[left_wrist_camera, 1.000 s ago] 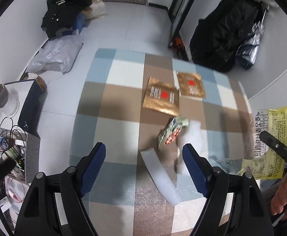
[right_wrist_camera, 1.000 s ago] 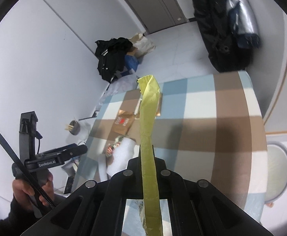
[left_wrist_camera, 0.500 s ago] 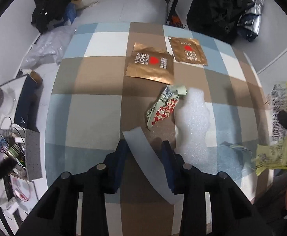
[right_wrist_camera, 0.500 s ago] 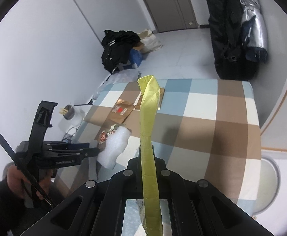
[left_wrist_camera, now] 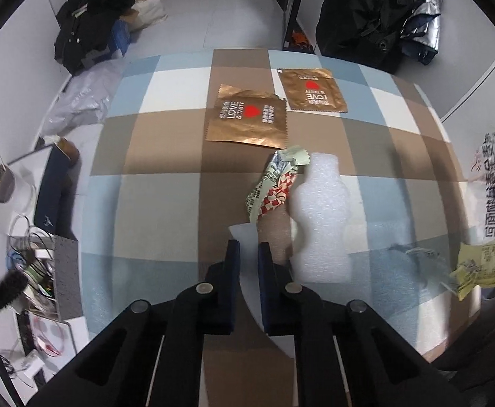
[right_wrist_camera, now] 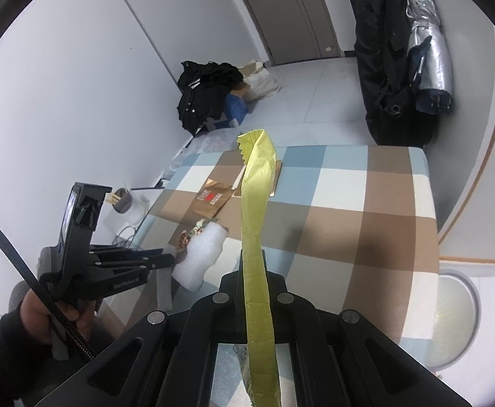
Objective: Collect trash
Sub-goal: 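Lower the left gripper onto the white foam strip and close it, then carry the foam strip and the yellow bag toward the white bin with both grippers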
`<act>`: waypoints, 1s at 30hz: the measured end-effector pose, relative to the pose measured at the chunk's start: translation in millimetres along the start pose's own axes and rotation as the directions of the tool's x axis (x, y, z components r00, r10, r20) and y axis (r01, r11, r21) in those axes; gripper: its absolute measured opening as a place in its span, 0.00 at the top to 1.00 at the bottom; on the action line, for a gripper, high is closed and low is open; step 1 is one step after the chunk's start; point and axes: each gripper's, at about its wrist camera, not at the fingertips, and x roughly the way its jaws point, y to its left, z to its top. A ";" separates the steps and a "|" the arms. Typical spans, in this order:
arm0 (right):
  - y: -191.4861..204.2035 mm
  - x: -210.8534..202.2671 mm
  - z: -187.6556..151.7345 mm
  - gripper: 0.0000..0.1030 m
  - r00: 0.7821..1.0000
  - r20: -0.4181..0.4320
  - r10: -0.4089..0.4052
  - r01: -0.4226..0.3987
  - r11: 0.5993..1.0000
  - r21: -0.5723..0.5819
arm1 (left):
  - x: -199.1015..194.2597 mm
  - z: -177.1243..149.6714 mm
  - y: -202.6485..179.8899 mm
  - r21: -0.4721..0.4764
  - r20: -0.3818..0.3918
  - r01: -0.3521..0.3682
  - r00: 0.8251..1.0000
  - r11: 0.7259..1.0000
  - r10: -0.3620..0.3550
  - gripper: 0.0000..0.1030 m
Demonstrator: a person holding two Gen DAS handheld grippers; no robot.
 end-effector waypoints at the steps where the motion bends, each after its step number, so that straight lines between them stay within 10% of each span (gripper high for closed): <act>1: -0.1 -1.1 0.0 1.00 1.000 0.002 0.000 0.000 1.000 0.003 | -0.9 -0.3 -0.7 0.000 0.004 -0.005 1.000 1.000 0.005 0.95; 30: 6.1 -52.6 -10.0 1.00 0.993 0.117 0.020 -0.027 0.998 0.052 | -66.5 -18.2 -16.4 0.075 0.174 0.048 0.983 0.996 -0.061 0.97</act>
